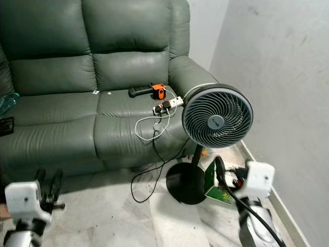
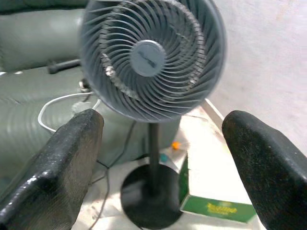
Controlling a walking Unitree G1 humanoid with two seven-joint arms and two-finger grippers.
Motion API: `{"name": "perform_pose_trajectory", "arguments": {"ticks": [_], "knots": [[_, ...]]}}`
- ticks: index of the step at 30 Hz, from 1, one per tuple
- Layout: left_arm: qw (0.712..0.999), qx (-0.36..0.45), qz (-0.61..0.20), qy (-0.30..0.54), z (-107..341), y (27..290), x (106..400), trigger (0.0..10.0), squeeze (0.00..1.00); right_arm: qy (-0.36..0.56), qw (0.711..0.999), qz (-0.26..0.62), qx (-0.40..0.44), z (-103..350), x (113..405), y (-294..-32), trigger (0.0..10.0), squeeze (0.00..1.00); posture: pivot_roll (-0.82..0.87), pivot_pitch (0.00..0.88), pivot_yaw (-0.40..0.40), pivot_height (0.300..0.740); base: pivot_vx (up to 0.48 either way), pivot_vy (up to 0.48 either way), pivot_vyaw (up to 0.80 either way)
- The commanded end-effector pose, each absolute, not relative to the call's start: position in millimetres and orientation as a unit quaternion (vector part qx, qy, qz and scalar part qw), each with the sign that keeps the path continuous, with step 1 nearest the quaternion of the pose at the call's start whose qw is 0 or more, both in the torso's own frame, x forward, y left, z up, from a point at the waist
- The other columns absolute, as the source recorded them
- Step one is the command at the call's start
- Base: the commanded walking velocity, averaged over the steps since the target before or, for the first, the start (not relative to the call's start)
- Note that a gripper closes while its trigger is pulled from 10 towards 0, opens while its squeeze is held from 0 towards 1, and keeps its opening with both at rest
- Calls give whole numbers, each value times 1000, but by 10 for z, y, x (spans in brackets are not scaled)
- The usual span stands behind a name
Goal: Hang keys on a hook
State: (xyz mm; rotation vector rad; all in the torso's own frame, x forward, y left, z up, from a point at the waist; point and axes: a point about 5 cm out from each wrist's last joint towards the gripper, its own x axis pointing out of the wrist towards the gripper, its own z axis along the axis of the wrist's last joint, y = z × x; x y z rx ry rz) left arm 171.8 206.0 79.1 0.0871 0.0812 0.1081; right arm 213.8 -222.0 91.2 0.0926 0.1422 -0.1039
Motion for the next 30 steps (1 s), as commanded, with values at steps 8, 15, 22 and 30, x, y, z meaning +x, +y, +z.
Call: {"name": "perform_pose_trajectory", "arguments": {"ticks": [8,15,22,30], "knots": [[996,65,34,41,842,2020,1763,10000,0,63,996,-31,46,1016,2186,-2062,10000,0,-1,93,-33,740,0,0,-366],[996,55,56,47,880,2045,1768,10000,0,74,996,-14,39,1008,2185,-2032,10000,0,2,106,-43,740,0,0,-800],[995,67,38,57,874,1996,1763,10000,0,78,996,-9,37,1022,2187,-2027,10000,0,-3,114,-44,740,0,0,-800],[996,65,30,61,890,1966,1796,10000,0,78,996,-7,41,1044,2171,-2021,10000,0,-7,110,-39,740,0,0,-800]]}}
